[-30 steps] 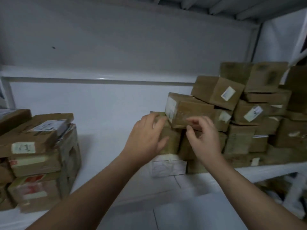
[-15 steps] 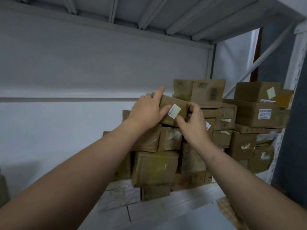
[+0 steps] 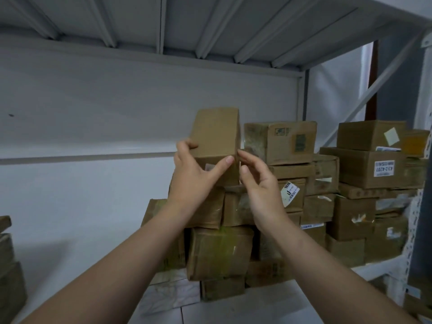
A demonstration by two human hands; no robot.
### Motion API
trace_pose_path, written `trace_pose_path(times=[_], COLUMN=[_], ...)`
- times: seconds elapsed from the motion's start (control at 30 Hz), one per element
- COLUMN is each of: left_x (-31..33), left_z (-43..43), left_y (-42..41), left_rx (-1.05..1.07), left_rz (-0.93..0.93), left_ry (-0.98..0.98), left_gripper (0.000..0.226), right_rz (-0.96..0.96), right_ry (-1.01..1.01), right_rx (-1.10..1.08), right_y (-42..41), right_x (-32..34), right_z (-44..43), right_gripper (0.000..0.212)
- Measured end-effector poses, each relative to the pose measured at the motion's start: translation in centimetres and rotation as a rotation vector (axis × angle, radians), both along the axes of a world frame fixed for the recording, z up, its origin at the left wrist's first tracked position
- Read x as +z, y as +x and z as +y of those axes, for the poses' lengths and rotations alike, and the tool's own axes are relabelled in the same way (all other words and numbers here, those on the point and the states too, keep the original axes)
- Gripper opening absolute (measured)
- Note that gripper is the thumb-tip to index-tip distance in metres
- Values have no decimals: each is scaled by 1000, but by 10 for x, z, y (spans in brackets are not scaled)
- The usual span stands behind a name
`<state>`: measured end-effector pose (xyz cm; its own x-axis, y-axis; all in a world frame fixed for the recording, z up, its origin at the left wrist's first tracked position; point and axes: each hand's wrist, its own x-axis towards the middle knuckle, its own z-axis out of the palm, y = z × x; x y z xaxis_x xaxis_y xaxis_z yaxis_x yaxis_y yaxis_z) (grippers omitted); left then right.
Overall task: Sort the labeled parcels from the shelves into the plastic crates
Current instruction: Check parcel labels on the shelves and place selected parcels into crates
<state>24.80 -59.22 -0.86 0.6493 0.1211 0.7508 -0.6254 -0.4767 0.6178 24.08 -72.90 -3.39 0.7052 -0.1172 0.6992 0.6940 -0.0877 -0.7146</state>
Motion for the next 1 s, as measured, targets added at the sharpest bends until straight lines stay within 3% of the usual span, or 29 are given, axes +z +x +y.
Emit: trace_pose_path(times=[0.17,0.3,0.37,0.47,0.5,0.53,0.6,0.67,0.8,1.0], left_x=[-4,-5,-4,-2,0,2,3,4,6,9], left_z=[11,28,35,39,39,40,45,52,65,67], left_y=[-23,-30,-34,-45,-49,-52,-55,-58,-66,-79], left_rx=[-34,-48,-85,-315,-417,-507,-579,-493,-170,-168], left_rz=[-42,11,34,28,52,95,194,212,15,77], left_ry=[-185,-195,-191,-405,-510,-601,-684,-596,-308,-173], left_gripper=[76,74,72,56,49,48,48,45,41,74], right_rz=[2,33,-2,-44,-36,-12,78,116,55,-74], right_ry=[187,122,63,129,135,118,104,133,92,69], right_rx=[294,307,279,327,329,332,377,456,410,327], right_y=[-9,-11,-15,-23,-24,-24,-26,-27,-34,-45], right_x=[15,17,14,16,18,19,22,24,22,20], right_z=[22,33,39,44,45,45,49,51,52,66], right_gripper=[33,100,97,50,44,50,90,104,90,56])
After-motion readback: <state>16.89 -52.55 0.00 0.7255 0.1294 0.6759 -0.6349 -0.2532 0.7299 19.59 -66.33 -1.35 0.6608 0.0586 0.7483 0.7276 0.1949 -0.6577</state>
